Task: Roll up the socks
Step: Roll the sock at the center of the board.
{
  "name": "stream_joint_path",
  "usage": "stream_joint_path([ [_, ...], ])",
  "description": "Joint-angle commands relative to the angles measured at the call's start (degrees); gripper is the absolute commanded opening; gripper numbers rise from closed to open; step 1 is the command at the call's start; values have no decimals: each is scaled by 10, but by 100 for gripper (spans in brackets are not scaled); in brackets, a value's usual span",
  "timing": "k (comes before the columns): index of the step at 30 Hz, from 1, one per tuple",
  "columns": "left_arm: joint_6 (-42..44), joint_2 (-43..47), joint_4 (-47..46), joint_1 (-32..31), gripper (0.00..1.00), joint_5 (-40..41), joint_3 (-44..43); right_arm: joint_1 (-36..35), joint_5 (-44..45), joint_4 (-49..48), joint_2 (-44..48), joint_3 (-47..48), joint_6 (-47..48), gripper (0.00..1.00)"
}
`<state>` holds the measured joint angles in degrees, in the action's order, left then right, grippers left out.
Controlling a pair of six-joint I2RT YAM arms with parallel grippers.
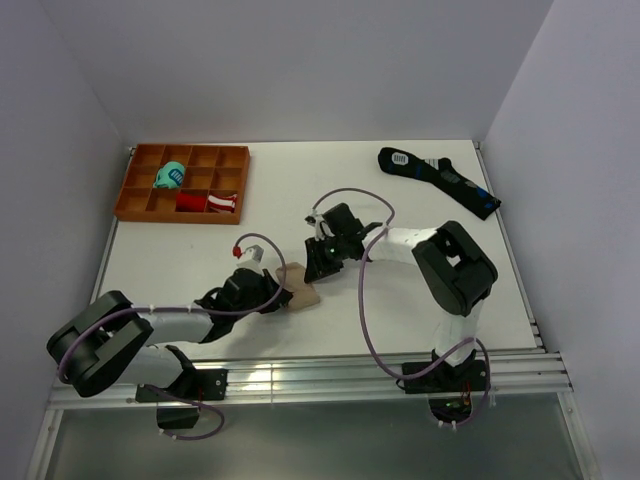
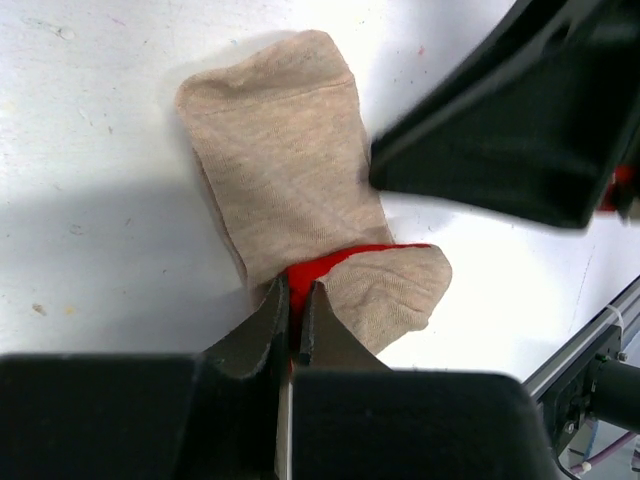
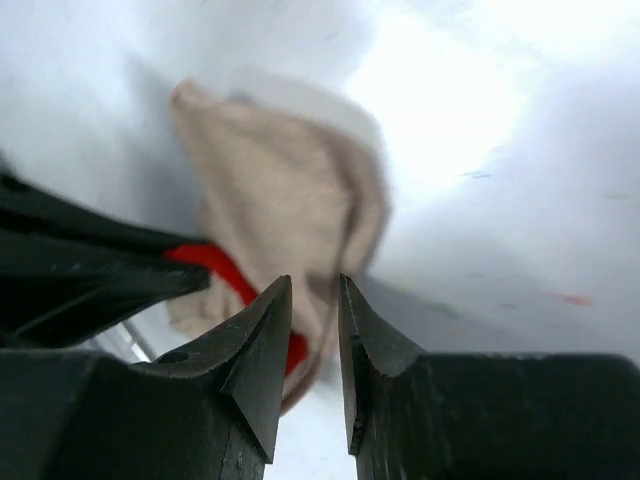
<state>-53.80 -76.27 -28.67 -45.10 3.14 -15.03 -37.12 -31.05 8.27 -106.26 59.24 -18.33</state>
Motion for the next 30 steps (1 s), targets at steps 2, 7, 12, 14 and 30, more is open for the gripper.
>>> stream_joint_path([
  [2,5,-23,84,-4,0,-18,3,17,89,-52,33,-9,-3,34],
  [7,-6,-41,85,-4,0,-26,0,16,64,-101,71,-39,-1,34],
  [12,-8,-61,108,-1,0,-40,-19,14,35,-210,138,-130,2,36],
  [14,-9,-63,114,4,0,-50,-23,10,28,-231,160,-159,5,39],
  [30,38,-81,182,54,0,-112,-69,-66,85,-332,208,-255,41,48],
])
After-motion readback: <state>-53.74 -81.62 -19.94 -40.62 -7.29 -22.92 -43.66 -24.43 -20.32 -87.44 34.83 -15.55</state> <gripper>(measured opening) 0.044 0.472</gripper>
